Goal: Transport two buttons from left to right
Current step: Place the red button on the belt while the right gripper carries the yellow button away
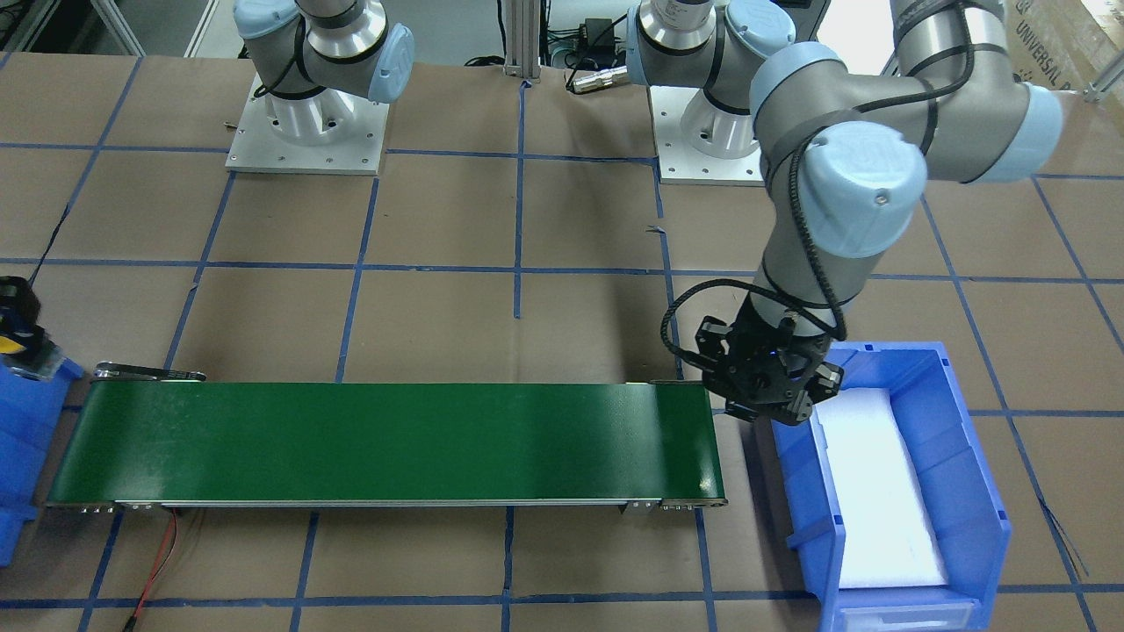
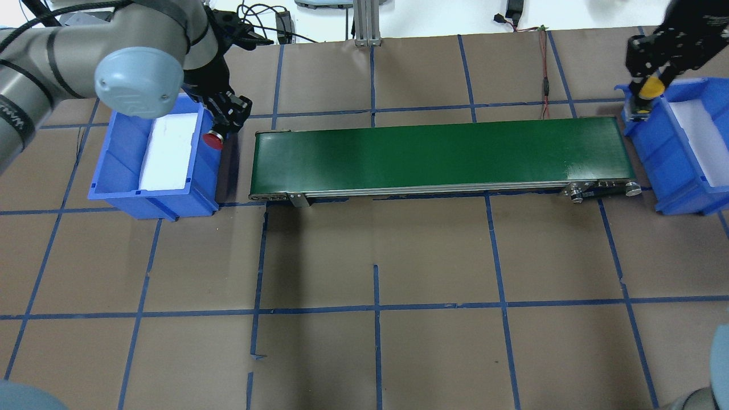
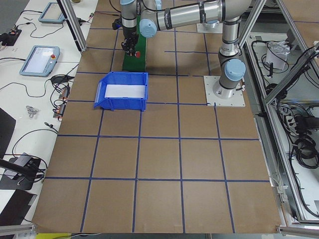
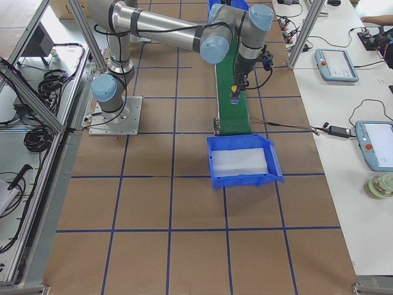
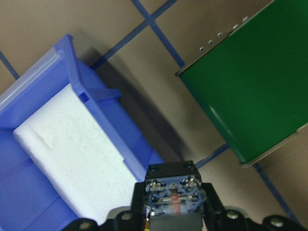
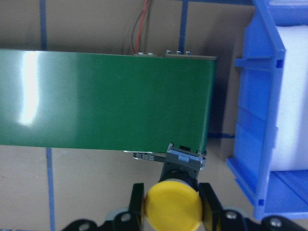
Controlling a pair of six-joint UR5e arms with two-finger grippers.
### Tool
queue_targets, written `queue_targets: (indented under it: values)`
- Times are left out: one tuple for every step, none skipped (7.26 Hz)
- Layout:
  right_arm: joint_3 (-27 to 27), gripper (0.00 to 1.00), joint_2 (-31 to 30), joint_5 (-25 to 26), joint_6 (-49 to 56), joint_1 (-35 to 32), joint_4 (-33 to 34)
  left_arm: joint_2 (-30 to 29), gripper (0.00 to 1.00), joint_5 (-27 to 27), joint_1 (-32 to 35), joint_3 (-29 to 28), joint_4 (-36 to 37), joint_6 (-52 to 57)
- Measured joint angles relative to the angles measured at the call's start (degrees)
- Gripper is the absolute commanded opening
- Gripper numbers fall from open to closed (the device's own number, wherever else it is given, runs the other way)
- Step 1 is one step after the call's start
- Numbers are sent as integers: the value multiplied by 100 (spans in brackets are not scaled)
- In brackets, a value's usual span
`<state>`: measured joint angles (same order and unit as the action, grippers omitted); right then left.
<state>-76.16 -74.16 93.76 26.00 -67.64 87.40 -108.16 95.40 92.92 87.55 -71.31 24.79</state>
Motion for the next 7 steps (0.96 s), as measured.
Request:
queue_targets:
  values:
    - [98,7,31,147,395,425,-141,-202,13,-12,159,-1,134,-366]
    - [289,7,158,226,672,761,-216,-441,13,-44,262,-4,297,-535]
    - [545,7,402,251,847,957,-258,-618,13,-131,320,-6,423,-615]
    - [832,7,719,245,970,1053,-295,-716,13,-246,344,-6,487,-654]
    - [1037,7,1016,210,1027,1090,-316,-760,14,-324,354,-4,515,-673]
    - [1131,7,1260,132,1049,1087,-313,-779,17,-387,356,-2,525,-681]
    - [1173,7,1454,39,1059,1082,-302,-795,55,-440,357,-3,533,-682]
